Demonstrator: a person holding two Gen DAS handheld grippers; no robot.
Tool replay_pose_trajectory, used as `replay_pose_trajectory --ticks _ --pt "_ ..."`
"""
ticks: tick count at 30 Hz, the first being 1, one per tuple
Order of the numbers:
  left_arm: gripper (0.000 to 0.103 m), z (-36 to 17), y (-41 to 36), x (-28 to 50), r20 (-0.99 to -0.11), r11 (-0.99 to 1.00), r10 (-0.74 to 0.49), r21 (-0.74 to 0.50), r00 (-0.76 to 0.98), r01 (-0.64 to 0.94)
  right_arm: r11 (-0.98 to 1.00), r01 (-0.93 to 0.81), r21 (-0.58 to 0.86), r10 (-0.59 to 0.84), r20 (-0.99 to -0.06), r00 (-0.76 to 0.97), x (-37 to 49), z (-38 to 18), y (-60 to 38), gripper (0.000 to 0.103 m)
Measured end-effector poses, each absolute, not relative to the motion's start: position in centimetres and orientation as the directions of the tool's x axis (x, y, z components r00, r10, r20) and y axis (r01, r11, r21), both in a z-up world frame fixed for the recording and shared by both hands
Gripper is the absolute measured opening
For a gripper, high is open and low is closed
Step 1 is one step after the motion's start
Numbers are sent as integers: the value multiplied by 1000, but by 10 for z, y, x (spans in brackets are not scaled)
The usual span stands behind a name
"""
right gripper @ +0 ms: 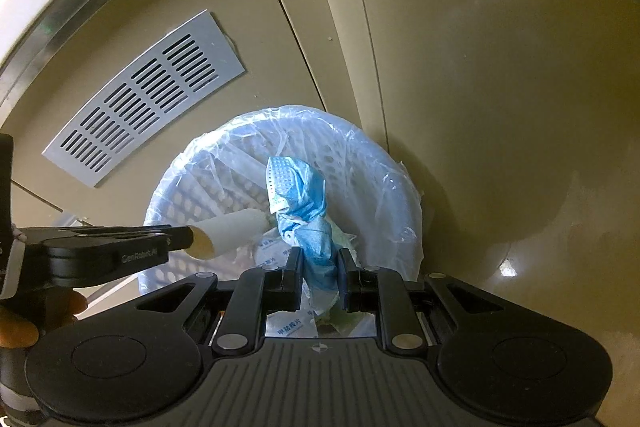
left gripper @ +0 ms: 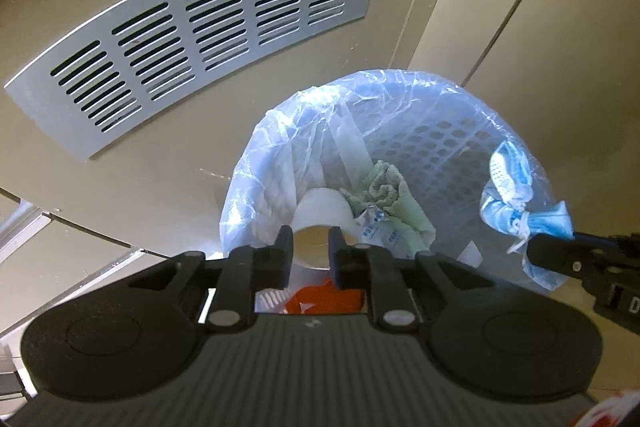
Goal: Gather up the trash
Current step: 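Open the left tool to drop the cup while the right tool drops the mask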
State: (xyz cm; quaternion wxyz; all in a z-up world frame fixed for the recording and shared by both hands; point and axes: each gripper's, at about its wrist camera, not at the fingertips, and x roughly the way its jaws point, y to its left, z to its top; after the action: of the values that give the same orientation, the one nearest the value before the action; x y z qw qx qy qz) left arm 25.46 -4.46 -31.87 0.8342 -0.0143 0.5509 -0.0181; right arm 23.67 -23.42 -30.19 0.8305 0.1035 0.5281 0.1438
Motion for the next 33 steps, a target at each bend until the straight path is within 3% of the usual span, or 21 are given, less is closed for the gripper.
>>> replay_pose_trajectory --ticks 15,17,18,19,33 --pt "16 -296 -30 238 -903 991 -118 -135 413 -12 951 -101 293 308 -864 398 241 -307 -229 18" --pt "16 -293 -28 235 -901 990 -119 -138 418 -16 953 -76 294 300 -867 398 242 -310 -229 37" --pt "16 -292 -28 234 -901 990 -120 -141 418 -19 952 -70 299 301 -866 400 242 -311 -230 64" --pt "16 -291 -27 234 -900 989 -125 -147 418 -21 950 -70 305 306 -858 412 241 -310 -231 73" --pt "17 -282 -32 228 -896 986 -156 -168 416 8 946 -90 313 322 -855 406 225 -303 -230 73"
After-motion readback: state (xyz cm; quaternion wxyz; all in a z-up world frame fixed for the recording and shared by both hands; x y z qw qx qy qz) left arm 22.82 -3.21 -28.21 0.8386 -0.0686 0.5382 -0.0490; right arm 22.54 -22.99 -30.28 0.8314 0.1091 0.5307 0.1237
